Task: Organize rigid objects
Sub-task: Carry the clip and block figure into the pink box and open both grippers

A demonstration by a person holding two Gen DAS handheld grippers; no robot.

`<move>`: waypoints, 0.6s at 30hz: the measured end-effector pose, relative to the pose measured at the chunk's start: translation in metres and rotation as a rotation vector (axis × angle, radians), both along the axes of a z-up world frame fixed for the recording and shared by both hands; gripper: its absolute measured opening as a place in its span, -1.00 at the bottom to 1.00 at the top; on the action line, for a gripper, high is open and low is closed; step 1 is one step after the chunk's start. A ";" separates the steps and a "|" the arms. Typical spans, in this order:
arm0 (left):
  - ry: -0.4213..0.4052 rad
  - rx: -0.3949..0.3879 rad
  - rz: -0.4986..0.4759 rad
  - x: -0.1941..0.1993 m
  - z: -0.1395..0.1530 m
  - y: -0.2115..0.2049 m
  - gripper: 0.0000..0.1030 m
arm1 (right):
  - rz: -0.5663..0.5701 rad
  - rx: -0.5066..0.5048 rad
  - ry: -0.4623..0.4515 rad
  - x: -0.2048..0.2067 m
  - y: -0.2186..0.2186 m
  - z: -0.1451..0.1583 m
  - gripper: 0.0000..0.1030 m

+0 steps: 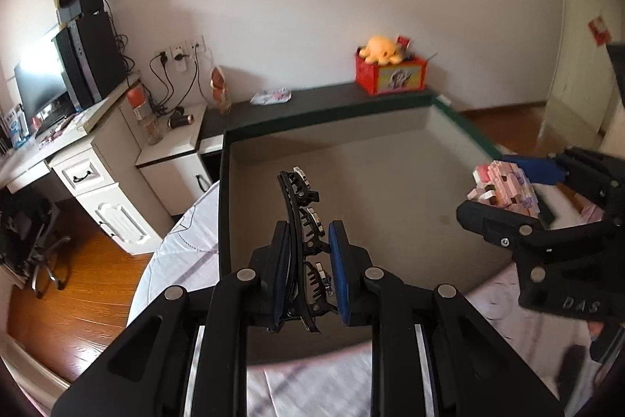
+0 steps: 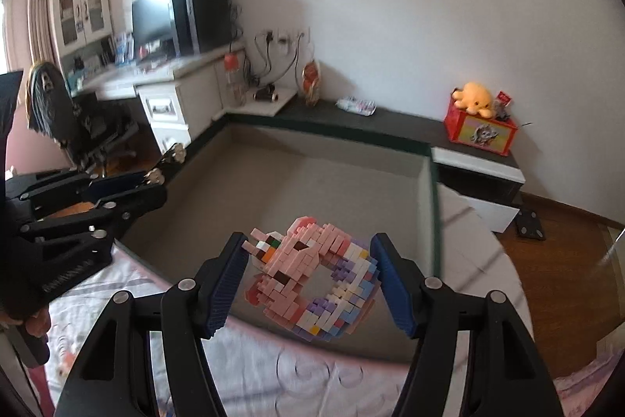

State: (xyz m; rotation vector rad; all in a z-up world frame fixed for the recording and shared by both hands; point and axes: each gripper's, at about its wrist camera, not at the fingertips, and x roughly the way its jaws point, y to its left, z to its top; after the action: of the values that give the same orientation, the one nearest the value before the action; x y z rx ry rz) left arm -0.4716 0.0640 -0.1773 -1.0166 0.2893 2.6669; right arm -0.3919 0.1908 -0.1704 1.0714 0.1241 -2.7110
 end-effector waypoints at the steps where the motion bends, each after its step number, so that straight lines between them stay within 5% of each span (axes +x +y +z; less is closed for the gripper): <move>1: -0.015 0.000 -0.001 -0.006 -0.005 0.002 -0.61 | 0.004 0.004 -0.009 -0.005 -0.002 -0.004 0.29; 18: -0.075 -0.067 0.042 -0.028 -0.044 0.009 -0.52 | 0.026 0.059 -0.126 -0.046 -0.018 -0.043 0.29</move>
State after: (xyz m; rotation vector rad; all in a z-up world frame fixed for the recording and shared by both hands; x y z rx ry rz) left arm -0.5000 0.0726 -0.2212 -1.1527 0.3476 2.6650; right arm -0.4376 0.1728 -0.2129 1.2445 0.1963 -2.6235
